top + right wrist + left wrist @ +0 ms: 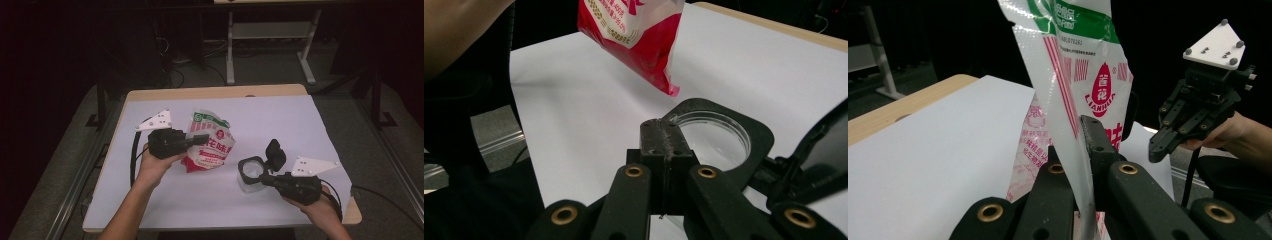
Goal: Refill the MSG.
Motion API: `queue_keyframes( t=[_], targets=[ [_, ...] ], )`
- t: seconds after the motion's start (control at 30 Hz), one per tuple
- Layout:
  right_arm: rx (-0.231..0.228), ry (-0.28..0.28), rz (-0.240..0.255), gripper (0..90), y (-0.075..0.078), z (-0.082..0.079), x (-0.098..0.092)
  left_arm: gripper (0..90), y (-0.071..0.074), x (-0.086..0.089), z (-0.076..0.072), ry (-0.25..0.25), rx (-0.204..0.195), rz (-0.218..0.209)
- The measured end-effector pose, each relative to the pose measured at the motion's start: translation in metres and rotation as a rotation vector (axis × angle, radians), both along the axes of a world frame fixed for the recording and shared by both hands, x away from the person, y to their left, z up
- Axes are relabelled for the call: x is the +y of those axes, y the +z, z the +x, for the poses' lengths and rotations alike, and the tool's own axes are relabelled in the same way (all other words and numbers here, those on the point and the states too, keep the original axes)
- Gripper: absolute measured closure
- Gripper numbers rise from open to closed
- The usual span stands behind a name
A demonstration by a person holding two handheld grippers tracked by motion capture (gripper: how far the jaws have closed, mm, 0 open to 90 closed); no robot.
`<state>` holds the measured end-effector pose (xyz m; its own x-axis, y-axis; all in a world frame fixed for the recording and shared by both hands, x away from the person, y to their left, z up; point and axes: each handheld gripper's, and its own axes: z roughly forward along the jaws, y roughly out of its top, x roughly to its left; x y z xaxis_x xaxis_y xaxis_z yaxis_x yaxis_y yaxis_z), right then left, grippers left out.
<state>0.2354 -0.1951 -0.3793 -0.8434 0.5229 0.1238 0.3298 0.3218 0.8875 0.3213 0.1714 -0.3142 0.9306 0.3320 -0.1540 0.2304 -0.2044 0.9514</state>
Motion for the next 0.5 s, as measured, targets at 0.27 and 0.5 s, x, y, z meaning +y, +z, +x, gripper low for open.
queue_keyframes(
  t=[0.27, 0.5],
  targets=[
    [-0.030, -0.019, -0.020, 90.0, 0.005, 0.005, 0.019, 90.0, -0.001, 0.001, -0.003, -0.008, 0.015, -0.014],
    [-0.055, -0.052, -0.031, 90.0, 0.007, 0.018, 0.046, 90.0, 0.002, 0.004, -0.004, -0.022, 0.020, -0.025]
  ],
)
